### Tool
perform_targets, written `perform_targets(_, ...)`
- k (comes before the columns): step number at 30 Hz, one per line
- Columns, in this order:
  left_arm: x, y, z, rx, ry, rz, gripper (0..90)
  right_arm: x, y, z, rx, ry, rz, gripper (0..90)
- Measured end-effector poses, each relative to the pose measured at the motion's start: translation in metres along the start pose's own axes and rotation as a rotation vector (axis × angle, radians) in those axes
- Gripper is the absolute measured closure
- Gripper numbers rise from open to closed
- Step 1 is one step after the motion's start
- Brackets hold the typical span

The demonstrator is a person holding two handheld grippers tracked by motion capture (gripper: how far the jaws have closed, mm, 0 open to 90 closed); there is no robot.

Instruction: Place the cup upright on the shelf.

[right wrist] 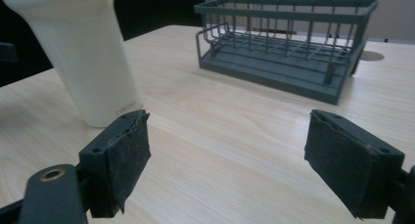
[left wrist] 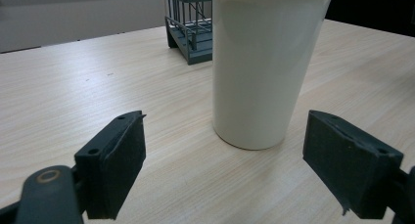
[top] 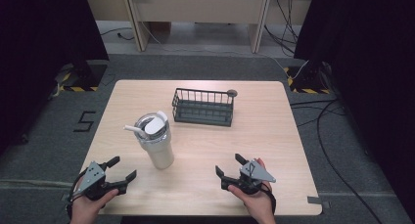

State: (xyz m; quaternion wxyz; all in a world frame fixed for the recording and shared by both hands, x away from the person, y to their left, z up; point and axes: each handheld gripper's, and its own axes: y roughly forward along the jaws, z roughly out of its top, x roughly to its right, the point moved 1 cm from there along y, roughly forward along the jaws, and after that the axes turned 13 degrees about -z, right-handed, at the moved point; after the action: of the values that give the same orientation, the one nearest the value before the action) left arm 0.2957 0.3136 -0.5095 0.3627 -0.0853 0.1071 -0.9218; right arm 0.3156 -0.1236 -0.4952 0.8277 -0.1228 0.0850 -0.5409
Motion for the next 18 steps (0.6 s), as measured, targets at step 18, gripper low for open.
perform_targets(18,0.000,-0.003,0.000,0.004,0.002,0.002,15.6,-0.031,0.031,0.026,0.025,-0.041,0.092,13.6)
